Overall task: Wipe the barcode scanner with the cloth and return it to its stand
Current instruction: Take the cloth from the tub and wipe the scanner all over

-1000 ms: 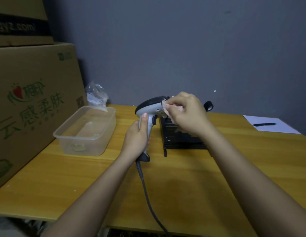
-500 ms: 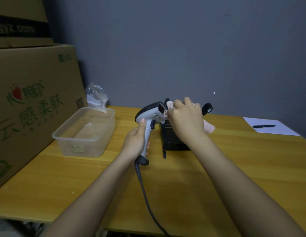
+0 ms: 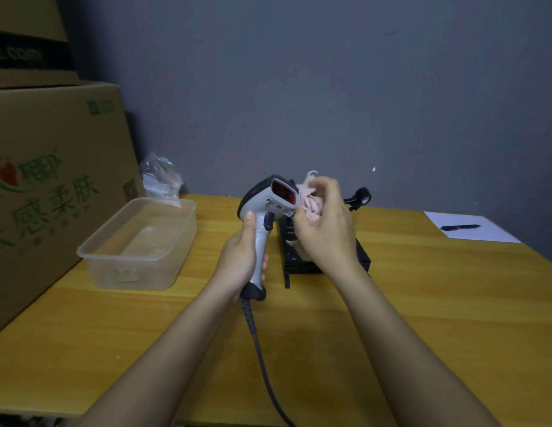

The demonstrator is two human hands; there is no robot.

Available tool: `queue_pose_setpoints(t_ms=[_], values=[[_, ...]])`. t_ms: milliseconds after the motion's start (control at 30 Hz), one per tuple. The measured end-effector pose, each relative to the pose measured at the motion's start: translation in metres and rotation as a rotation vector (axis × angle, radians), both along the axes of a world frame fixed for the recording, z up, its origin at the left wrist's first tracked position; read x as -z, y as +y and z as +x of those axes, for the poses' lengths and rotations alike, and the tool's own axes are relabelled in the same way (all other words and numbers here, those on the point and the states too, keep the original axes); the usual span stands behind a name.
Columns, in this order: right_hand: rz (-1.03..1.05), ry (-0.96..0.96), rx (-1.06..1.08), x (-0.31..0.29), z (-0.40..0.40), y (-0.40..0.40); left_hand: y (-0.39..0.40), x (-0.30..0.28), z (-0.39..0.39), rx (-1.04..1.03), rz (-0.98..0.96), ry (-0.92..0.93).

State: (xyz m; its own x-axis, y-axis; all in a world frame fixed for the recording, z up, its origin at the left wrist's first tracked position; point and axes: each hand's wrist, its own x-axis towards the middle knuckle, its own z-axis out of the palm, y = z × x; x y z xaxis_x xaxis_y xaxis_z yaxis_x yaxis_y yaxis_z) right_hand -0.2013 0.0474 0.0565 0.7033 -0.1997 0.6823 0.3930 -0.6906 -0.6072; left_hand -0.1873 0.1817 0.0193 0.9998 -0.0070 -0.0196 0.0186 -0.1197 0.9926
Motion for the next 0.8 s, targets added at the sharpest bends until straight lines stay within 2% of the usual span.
queue_pose_setpoints(t_ms=[100,233,333,433,500,600,700,800], values=[[-0.123,-0.187,0.045,-0.010,-0.002,-0.002,-0.004,-0.001,-0.003,0.013,0.023,-0.022],[-0.378,-0.101,-0.071,-0.006,0.006,-0.008,-0.003,-0.002,-0.004,0.021,-0.014,0.029],[-0.661,-0.104,0.032,-0.001,0.011,-0.024,0.004,0.000,-0.001,0.033,0.000,0.016],[-0.520,-0.109,0.171,-0.010,0.009,-0.025,0.003,-0.001,0.000,0.027,0.011,0.027],[-0.427,-0.158,0.183,-0.014,0.006,-0.017,0.000,-0.001,0.001,0.016,0.018,0.022],[-0.580,-0.114,0.052,-0.002,0.007,-0.007,0.000,-0.001,0.002,0.013,0.010,0.011],[-0.764,-0.018,0.143,0.005,0.013,-0.011,0.004,0.000,0.003,0.005,0.027,-0.034],[-0.841,-0.031,0.223,-0.002,0.013,-0.012,0.006,0.000,0.003,-0.038,0.107,-0.150]])
